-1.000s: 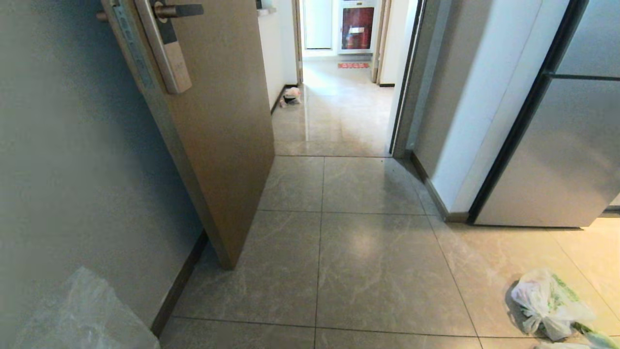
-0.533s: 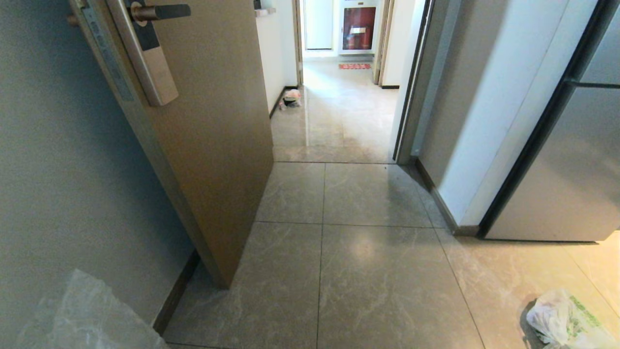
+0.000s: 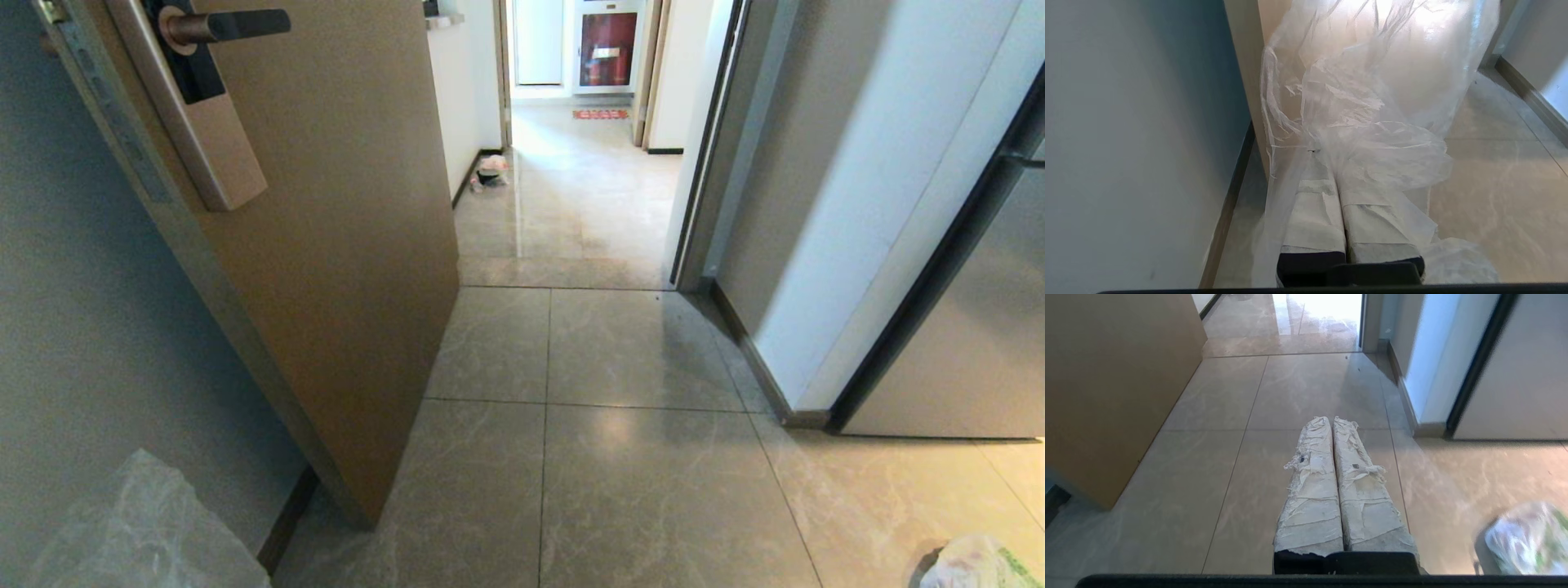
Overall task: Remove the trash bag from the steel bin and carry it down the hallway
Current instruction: Put the trash bag at the door
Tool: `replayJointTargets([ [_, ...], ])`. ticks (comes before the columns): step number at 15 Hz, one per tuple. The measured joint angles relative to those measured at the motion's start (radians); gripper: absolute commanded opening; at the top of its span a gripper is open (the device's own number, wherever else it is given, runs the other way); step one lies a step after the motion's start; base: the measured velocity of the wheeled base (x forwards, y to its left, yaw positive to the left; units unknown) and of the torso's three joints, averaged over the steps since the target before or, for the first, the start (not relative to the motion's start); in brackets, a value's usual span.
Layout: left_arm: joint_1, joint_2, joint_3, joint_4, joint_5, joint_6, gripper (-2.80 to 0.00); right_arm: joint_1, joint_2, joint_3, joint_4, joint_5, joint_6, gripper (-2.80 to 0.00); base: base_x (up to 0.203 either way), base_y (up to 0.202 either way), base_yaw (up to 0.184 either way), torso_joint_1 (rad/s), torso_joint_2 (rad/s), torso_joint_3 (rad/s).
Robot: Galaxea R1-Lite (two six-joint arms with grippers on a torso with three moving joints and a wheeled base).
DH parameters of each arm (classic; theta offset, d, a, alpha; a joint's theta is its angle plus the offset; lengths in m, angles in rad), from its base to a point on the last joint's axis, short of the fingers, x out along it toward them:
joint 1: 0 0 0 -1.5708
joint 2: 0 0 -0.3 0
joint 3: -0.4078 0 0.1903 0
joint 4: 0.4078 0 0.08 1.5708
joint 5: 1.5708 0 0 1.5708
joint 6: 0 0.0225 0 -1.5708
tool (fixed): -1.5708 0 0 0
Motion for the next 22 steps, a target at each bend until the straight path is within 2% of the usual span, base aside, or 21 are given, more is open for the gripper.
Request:
replayJointTargets([
  [10, 0.000, 0.000, 0.000, 0.001, 0.000, 0.003, -2.80, -0.001, 0.000, 0.000, 0.000, 0.000, 0.000, -2.80, 0.186, 0.000, 0.000, 0.004, 0.00, 0.001],
  [22, 0.000, 0.000, 0.000, 0.001, 0.000, 0.003, -2.80, 0.000, 0.000, 0.000, 0.000, 0.000, 0.001, -2.80, 0.001, -0.004, 0.001, 0.000, 0.00, 0.000],
])
